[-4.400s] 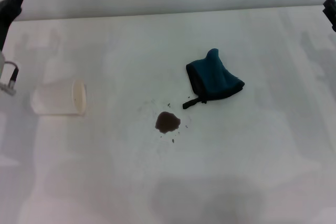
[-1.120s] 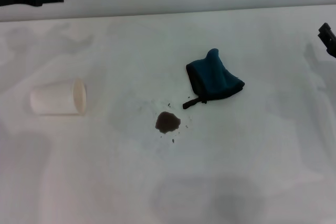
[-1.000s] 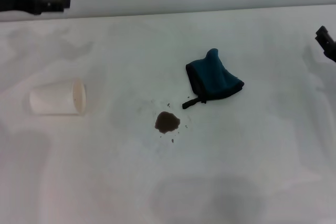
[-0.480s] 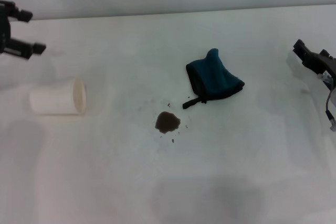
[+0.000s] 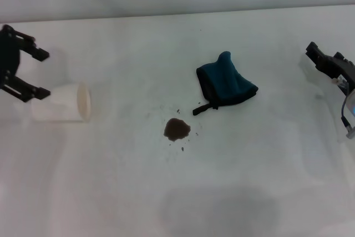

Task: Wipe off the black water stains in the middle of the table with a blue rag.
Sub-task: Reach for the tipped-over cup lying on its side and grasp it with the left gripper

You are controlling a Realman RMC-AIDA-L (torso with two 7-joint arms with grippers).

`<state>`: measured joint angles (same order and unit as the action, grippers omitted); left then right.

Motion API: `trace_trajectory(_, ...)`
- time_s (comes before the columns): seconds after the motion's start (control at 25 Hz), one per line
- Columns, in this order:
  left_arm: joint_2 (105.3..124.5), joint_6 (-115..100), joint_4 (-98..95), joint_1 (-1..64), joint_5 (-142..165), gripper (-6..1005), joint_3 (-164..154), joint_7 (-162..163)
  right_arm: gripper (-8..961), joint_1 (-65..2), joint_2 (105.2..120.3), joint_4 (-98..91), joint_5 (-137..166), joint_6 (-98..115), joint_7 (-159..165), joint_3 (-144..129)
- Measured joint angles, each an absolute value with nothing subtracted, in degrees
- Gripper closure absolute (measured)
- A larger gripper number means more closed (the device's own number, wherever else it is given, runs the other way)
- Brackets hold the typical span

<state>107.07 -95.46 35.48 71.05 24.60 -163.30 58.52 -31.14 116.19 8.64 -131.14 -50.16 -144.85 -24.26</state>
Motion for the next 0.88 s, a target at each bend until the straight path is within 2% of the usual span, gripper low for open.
trace_trajectory(0.56,110.72,-89.69,35.38,70.98,29.32,137,-163.3,57.35,119,-31.35,116.19,8.7,-131.13,-50.33,-144.45,-23.73)
trace_trajectory(0.64,112.49,-86.07,35.37,70.79,30.62,137,-163.3,57.33,119,-31.64,116.19,8.71,-131.13,-50.39,-144.44,-23.71)
trace_trajectory(0.88,115.43,-79.68,35.36,70.82,33.76,137,-163.3,57.49,119,-32.54,116.19,8.71,-131.13,-50.39,-144.42,-23.81)
